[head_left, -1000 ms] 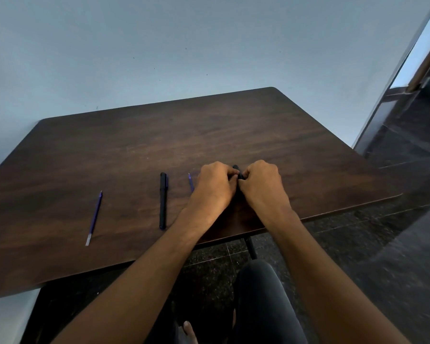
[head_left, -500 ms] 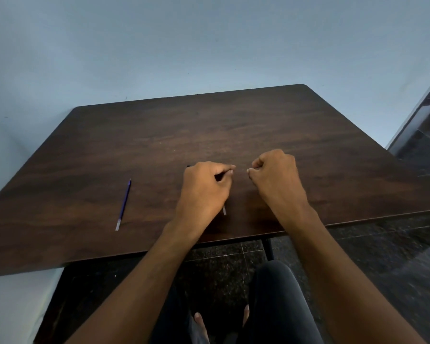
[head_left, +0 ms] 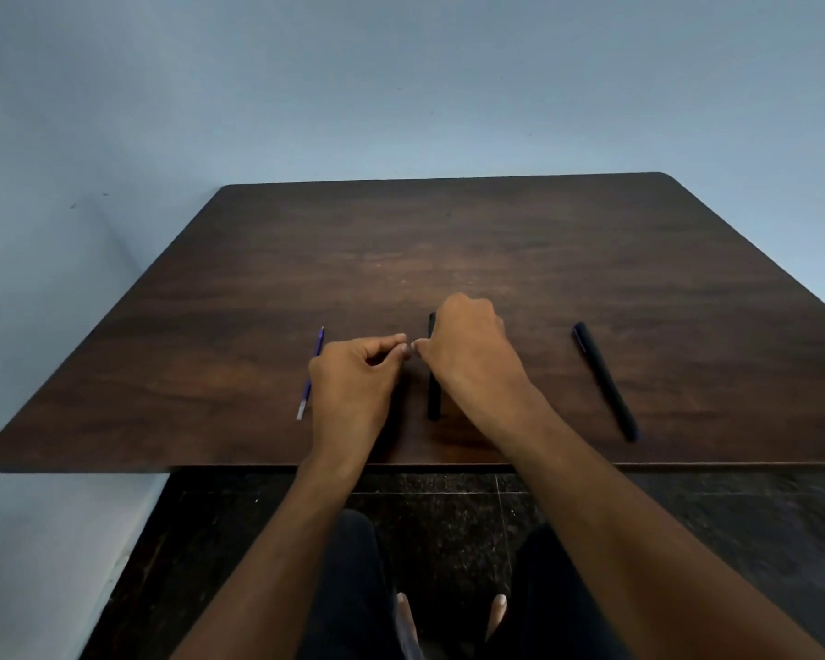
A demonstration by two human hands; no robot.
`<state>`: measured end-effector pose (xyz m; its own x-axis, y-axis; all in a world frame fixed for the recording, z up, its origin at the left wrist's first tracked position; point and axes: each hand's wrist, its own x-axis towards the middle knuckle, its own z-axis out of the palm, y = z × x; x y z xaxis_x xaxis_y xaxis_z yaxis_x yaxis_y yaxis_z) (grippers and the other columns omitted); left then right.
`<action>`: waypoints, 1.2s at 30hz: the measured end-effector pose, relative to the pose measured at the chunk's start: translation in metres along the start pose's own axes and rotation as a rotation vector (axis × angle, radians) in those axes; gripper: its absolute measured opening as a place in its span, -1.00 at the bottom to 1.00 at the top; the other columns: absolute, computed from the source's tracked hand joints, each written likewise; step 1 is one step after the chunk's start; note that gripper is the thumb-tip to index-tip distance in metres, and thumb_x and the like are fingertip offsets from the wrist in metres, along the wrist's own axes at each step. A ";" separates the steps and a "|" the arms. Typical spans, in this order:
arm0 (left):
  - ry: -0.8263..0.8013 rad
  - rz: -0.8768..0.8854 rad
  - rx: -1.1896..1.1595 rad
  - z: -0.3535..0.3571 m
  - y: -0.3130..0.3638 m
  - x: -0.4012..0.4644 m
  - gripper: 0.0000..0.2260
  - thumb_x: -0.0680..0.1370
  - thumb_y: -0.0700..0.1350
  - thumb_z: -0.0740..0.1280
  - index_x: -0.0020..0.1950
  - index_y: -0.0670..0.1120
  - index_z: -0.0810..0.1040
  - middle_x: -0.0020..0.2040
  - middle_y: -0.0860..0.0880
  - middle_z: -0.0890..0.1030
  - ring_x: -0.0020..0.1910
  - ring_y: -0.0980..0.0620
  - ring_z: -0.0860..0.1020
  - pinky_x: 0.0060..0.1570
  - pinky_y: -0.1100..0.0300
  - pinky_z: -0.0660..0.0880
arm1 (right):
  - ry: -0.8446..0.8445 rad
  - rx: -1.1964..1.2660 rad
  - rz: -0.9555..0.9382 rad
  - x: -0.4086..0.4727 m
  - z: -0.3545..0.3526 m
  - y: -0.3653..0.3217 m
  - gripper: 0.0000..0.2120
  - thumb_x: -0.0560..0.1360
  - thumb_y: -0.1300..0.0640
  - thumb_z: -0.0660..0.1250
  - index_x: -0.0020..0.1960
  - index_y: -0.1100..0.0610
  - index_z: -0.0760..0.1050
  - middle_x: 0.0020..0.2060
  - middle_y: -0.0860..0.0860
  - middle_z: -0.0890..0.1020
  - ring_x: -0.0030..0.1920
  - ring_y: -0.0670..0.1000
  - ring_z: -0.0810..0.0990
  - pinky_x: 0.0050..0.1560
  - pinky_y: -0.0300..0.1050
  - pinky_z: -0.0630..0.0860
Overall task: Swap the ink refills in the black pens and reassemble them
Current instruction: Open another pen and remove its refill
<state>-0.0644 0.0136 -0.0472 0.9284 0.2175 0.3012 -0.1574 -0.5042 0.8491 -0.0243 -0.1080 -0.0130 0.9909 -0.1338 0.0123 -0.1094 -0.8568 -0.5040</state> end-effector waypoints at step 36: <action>-0.171 -0.394 -0.750 -0.006 0.002 0.010 -0.85 0.52 -0.21 0.46 0.03 -0.26 0.70 -0.17 -0.17 0.66 -0.26 0.05 0.57 -0.13 0.20 0.57 | -0.270 0.910 0.064 -0.038 -0.003 0.019 -0.79 0.62 0.07 0.37 -0.04 0.22 0.61 -0.43 0.06 0.62 -0.53 -0.05 0.48 -0.60 -0.23 0.34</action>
<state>-0.0575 0.0193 -0.0400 0.9904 0.1010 -0.0939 0.0624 0.2790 0.9583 -0.0646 -0.1209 -0.0204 0.9822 0.0499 -0.1811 -0.1741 -0.1202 -0.9774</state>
